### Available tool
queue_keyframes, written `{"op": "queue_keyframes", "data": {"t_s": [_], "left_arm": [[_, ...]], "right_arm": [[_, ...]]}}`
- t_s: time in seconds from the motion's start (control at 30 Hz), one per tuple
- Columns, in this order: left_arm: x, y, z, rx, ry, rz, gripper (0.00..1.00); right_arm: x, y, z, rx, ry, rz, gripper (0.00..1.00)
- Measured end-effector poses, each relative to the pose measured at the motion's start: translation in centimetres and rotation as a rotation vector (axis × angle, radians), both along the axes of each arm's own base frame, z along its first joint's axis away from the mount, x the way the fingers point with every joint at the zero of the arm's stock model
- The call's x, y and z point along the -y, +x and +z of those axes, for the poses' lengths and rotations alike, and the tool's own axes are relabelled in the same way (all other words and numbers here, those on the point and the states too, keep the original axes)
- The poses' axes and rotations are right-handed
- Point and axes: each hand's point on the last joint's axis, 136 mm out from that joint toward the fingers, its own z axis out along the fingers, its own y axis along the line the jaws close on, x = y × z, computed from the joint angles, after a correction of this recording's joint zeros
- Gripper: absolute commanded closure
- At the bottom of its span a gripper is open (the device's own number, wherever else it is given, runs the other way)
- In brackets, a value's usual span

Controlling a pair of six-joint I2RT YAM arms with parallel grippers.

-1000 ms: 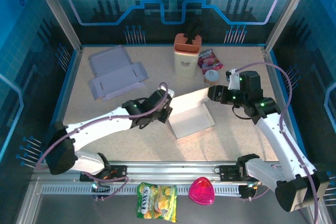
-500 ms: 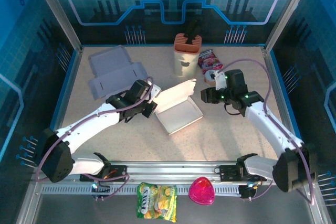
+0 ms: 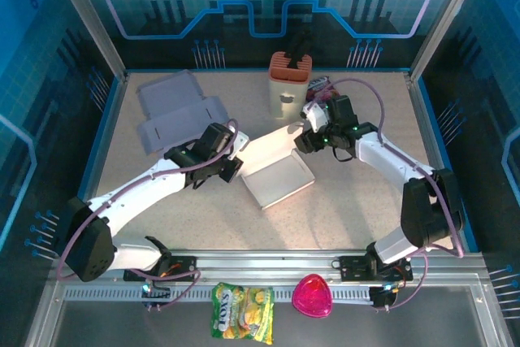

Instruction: Fold the paper box

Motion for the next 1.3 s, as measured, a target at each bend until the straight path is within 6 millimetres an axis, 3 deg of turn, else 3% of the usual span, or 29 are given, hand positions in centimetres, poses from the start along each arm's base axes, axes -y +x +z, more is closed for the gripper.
{"op": "queue_keyframes", "data": {"t_s": [0.2,0.47,0.63,0.77,0.93,1.3], "left_arm": [[0.0,0.1,0.0,0.004,0.001,0.003,1.0],[-0.2,0.5,-0.3,0.007,0.013,0.014,1.0],[-0.6,0.7,-0.3,0.016,0.026,0.03,1.0],[-0.6,1.3,-0.3,0.019,0.025,0.062,1.0],[-0.9,2.5,0.0,0.022,0.011,0.164,1.0],[-1.5,4.7,0.4,0.011,-0.104,0.47,1.0]], "right_arm": [[-1.0,1.6,0.5,0.022,0.002,0.048,0.57],[-1.5,1.4,0.2,0.01,0.015,0.078,0.78],[-1.6,1.2,0.1,-0.004,0.02,0.074,0.86],[-1.7,1.1,0.1,-0.014,0.026,0.06,1.0],[-1.7,0.9,0.2,-0.018,0.017,0.005,1.0],[-2.2,-1.6,0.6,0.023,0.059,-0.23,1.0]]}}
